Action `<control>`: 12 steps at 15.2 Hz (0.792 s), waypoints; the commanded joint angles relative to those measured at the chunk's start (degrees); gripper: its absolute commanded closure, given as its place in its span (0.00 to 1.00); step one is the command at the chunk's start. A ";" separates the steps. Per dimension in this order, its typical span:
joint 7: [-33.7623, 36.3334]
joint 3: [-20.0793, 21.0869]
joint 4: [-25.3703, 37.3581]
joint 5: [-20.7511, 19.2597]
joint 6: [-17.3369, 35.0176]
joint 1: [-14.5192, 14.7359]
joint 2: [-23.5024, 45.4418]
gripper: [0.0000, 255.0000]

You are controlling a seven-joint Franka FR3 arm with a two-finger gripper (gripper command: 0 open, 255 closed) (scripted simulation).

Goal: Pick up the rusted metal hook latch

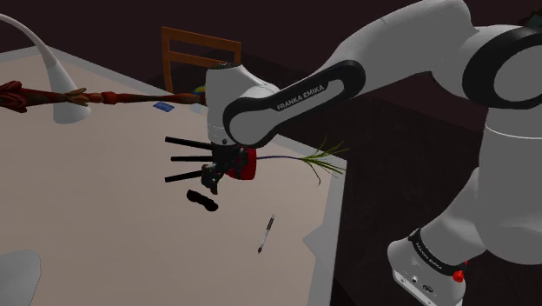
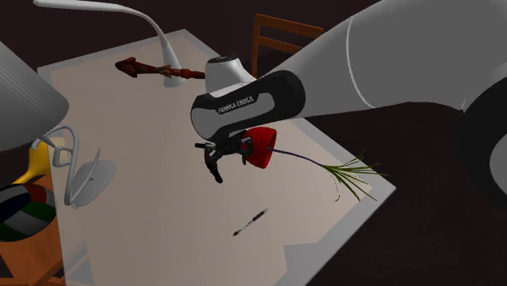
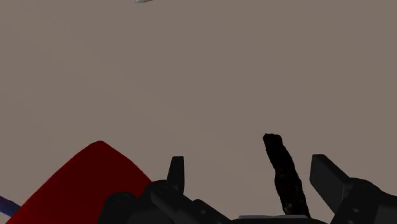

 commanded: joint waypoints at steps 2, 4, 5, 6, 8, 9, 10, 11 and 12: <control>1.11 -0.18 7.24 -1.35 -0.48 2.57 6.16 0.00; 1.61 -0.38 12.88 -2.14 -1.40 4.39 10.47 0.00; 1.75 -0.46 14.95 -2.38 -1.80 5.03 11.98 0.00; 1.73 -0.56 14.92 -2.47 -1.31 5.11 12.45 0.00; 1.70 -0.75 14.92 -2.66 -0.36 5.25 13.41 0.00; 1.69 -0.85 14.94 -2.76 0.10 5.32 13.90 0.00; 1.68 -0.94 14.95 -2.86 0.57 5.39 14.39 0.00; 1.66 -1.04 15.03 -2.95 1.01 5.46 14.91 0.00; 1.65 -1.14 15.09 -3.05 1.46 5.54 15.43 0.00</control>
